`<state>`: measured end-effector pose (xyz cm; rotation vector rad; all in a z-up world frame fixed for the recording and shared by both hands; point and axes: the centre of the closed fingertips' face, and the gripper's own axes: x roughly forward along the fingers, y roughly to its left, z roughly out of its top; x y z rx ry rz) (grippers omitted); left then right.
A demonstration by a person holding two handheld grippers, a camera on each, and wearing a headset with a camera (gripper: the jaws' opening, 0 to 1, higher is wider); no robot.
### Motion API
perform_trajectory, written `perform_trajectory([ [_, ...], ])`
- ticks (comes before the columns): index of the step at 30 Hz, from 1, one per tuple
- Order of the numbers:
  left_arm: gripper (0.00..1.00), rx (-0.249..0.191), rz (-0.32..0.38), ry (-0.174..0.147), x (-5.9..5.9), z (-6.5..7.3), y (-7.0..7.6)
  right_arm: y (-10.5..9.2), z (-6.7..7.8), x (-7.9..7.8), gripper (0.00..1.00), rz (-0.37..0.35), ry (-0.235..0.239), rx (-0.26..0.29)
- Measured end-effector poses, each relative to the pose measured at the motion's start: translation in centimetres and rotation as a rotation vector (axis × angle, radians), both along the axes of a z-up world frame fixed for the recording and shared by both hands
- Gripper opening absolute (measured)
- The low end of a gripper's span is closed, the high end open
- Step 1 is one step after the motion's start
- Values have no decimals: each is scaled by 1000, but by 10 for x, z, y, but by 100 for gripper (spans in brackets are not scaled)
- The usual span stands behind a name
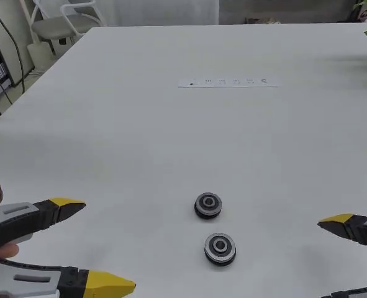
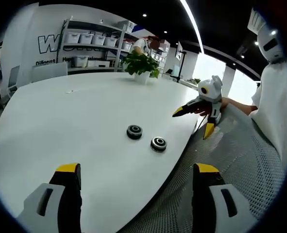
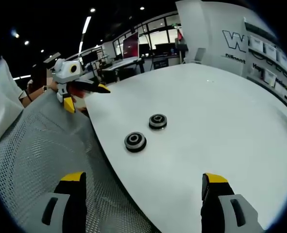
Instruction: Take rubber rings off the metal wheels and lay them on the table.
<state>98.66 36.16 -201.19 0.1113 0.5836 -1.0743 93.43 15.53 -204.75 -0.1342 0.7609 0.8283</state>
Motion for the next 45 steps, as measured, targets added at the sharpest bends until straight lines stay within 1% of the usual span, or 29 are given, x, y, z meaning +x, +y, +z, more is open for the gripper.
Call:
perform_trajectory([
  [3, 94, 0, -2, 1, 0, 0, 0, -1, 0, 0, 96, 1, -4, 0],
  [13, 93, -6, 2, -2, 0, 1, 0, -2, 1, 1, 97, -10, -10, 2],
  [24, 93, -1, -1, -2, -1, 1, 0, -3, 2, 2, 97, -19, -12, 7],
  [35, 92, -3, -4, 8, -2, 0, -1, -4, 0, 2, 97, -24, -3, 4],
  [45, 92, -1, -13, 16, -4, -1, -2, -5, 1, 3, 97, -37, -5, 9],
])
